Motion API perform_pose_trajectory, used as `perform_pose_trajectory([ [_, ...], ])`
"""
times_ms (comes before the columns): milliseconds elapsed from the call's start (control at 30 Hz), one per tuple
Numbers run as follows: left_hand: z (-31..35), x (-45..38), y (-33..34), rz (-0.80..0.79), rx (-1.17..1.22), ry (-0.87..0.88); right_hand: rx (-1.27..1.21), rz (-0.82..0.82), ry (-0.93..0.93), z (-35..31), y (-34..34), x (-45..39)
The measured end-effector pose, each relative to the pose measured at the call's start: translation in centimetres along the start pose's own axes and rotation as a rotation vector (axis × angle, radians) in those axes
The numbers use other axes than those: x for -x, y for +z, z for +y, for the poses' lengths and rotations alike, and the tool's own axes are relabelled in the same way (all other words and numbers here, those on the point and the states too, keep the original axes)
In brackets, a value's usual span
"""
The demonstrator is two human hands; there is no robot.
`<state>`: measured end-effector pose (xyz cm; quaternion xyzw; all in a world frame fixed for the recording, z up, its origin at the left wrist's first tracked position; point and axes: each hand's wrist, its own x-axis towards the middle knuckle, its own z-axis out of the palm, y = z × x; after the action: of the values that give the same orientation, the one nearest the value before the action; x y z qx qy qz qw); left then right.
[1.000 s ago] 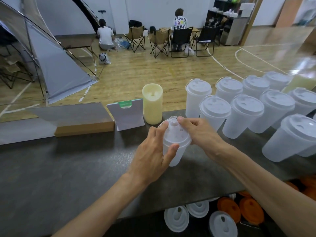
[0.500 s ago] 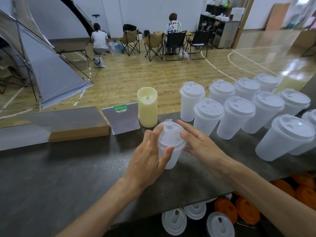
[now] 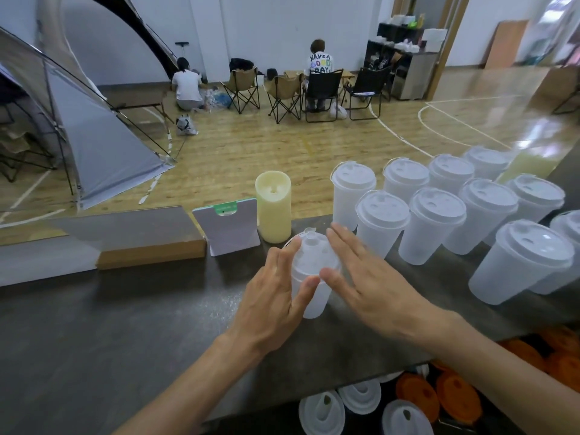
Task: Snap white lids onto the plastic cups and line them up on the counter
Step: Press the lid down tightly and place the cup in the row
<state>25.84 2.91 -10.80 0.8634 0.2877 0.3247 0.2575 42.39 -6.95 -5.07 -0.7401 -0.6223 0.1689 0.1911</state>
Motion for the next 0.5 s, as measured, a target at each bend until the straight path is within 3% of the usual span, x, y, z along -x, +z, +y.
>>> perform_pose_trajectory([
  [133,0.8,-0.1,-0.1,0.005,0.095,-0.058,0.183,-0.001,-0.057,-0.1,-0.2,-0.4],
  [333,3.1,-0.6,1.5,0.101,0.789,-0.350,0.191,0.032,-0.073,0.2,0.4,-0.5],
  [500,3.0,-0.8,2.0,0.158,0.846,-0.379,0.245,0.047,-0.080,0.4,0.5,-0.5],
])
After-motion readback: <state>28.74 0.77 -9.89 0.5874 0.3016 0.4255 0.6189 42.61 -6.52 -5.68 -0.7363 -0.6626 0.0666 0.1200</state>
